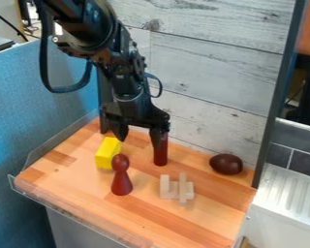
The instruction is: Put the yellow block on top of another block
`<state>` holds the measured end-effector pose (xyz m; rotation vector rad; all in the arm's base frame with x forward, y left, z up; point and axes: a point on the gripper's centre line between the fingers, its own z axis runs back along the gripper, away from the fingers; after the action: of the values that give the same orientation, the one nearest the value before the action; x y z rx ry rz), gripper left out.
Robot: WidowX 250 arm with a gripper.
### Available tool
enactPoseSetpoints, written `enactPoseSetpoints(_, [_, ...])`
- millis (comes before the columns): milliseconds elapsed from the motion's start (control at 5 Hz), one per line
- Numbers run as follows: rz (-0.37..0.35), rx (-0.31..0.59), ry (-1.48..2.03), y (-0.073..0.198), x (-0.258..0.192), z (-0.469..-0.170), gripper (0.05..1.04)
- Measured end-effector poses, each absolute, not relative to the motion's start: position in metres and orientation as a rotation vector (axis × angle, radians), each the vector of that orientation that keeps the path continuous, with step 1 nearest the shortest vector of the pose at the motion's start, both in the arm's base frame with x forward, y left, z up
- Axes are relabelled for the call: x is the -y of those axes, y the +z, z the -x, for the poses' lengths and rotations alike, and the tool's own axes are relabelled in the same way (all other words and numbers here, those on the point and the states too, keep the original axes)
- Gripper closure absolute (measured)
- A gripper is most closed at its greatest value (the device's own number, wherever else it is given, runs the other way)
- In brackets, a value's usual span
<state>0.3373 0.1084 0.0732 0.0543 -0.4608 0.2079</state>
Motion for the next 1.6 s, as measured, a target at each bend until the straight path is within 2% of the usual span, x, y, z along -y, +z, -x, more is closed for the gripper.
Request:
enactPoseSetpoints(400, [-0.057, 0.41, 0.226, 0.056, -0.117, -0.339, 0.083])
enactPoseSetpoints(1000, [-0.102, 0.331, 0.337, 0.04, -0.176, -0.365, 0.083])
enactPoseSetpoints(1200, [-0.11, 0.327, 0.321, 0.04, -0.183, -0.368, 0.083])
enactPoseSetpoints(1600, [-0.168, 0.334, 0.279, 0.023, -0.2, -0.368, 0.083])
